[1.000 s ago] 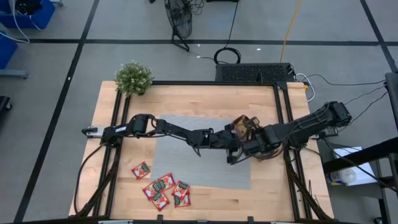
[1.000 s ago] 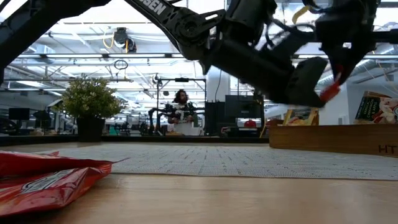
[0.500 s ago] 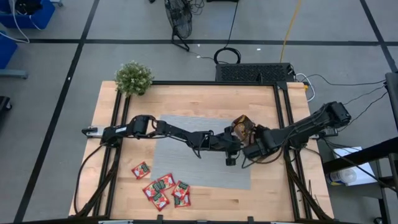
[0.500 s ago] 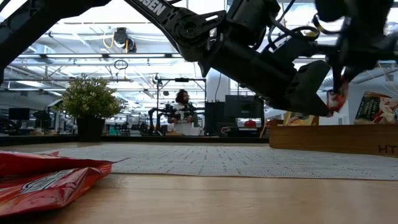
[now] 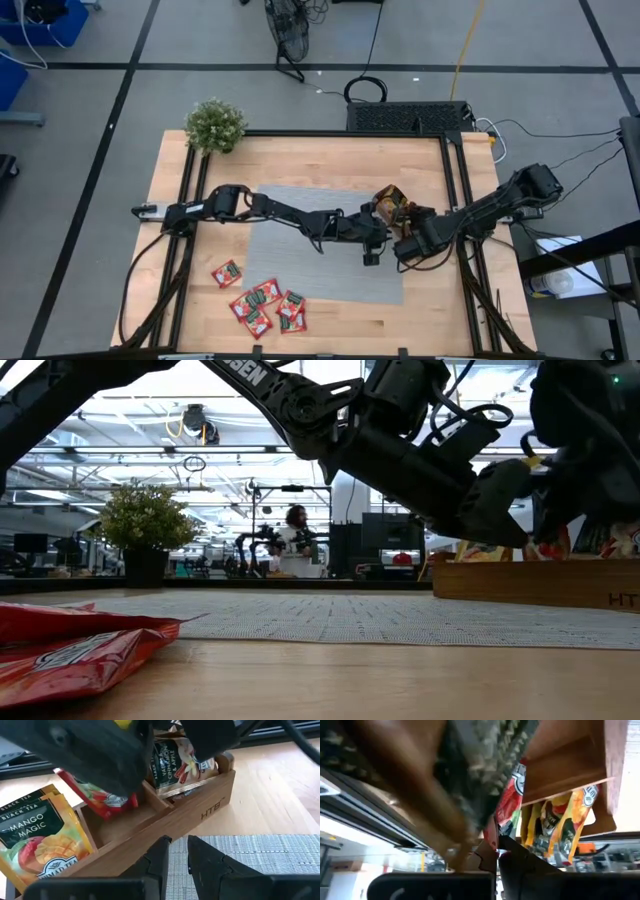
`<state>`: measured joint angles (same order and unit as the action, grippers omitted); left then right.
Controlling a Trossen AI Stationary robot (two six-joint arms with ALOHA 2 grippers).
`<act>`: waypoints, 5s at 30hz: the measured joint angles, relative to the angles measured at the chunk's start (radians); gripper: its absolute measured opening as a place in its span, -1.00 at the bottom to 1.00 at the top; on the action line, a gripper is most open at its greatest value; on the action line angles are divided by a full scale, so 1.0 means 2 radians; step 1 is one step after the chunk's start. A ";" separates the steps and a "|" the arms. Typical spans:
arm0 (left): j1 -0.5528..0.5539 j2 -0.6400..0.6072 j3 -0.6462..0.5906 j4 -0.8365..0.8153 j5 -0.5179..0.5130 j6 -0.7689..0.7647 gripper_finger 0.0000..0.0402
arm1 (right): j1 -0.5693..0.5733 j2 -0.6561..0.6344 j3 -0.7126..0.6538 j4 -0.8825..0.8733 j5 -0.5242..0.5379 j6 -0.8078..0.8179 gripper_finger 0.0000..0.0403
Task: Pick & Place Tea
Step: Put the red tea bag into the middle section of the wooden organizer
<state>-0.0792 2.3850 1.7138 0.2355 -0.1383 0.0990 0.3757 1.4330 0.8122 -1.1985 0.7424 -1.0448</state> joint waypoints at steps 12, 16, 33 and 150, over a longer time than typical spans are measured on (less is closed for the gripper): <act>0.000 0.000 0.000 -0.004 0.000 0.000 -0.61 | 0.000 0.000 -0.006 0.027 0.007 0.035 -0.95; 0.000 0.000 0.000 -0.004 0.000 0.000 -0.61 | 0.000 0.000 -0.006 0.022 0.007 0.070 -0.83; 0.000 0.000 0.000 -0.004 0.000 0.000 -0.61 | 0.000 -0.018 0.037 -0.004 0.152 0.216 -0.51; 0.017 -0.005 0.000 -0.093 -0.031 -0.029 -0.61 | -0.333 -0.182 -0.080 0.220 -0.411 0.641 -0.99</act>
<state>-0.0452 2.3741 1.7142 0.0486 -0.2001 0.0404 -0.2893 1.0683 0.6514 -0.7584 -0.0795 0.2382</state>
